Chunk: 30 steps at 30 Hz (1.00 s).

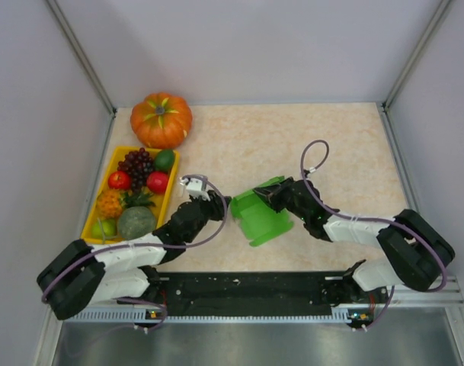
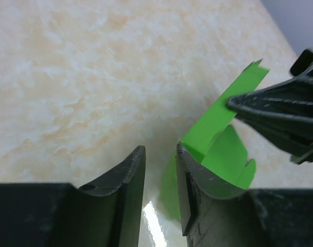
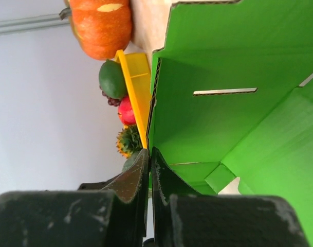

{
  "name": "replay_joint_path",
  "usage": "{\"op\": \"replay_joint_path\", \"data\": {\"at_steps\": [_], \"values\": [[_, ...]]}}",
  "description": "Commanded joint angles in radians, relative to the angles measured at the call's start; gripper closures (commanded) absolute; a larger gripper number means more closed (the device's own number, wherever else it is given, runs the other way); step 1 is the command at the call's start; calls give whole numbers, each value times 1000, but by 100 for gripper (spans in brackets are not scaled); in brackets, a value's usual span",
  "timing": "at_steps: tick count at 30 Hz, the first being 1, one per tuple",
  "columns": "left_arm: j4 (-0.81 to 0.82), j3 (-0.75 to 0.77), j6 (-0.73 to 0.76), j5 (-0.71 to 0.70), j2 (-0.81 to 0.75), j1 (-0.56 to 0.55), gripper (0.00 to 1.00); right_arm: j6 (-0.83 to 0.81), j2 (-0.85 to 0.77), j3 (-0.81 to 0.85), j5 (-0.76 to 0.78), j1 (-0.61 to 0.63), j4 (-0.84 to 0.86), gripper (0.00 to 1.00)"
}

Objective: Fold the paper box

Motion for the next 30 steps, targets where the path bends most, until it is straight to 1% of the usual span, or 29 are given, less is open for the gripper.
{"op": "replay_joint_path", "data": {"at_steps": [1,2,4,6,7,8,12,13,14,16,17,18,21,23,26,30], "values": [[-162,8,43,62,-169,37,66,-51,56,-3,-45,-9,238,100],[-211,16,52,58,-199,47,67,-48,90,-6,-98,-22,278,100],[-274,6,57,30,-224,62,68,-51,131,-1,-135,-31,371,100],[-293,-3,57,32,-226,100,70,-60,166,2,-158,-34,404,100],[-330,0,51,33,-223,116,69,-68,174,3,-164,-34,419,100],[-345,5,43,44,-211,152,69,-79,179,3,-171,-34,421,100],[-348,26,22,99,-158,215,69,-108,170,6,-178,-36,401,100],[-332,32,37,129,-142,222,71,-111,173,8,-178,-36,398,100],[-280,36,54,197,-103,222,74,-114,174,10,-177,-34,393,100],[-258,49,121,341,-70,222,80,-109,191,10,-181,-36,399,100],[-244,55,130,372,-45,209,83,-105,196,10,-180,-36,406,100],[-192,45,132,413,-37,203,84,-103,199,11,-180,-36,407,100],[-118,6,147,440,-28,185,85,-100,211,16,-177,-36,404,100],[-115,9,158,438,-16,173,85,-96,220,19,-177,-36,404,100],[-104,26,155,441,4,160,84,-80,236,19,-172,-31,407,100],[-109,86,147,440,59,127,82,-48,263,11,-168,-28,447,100]]}}
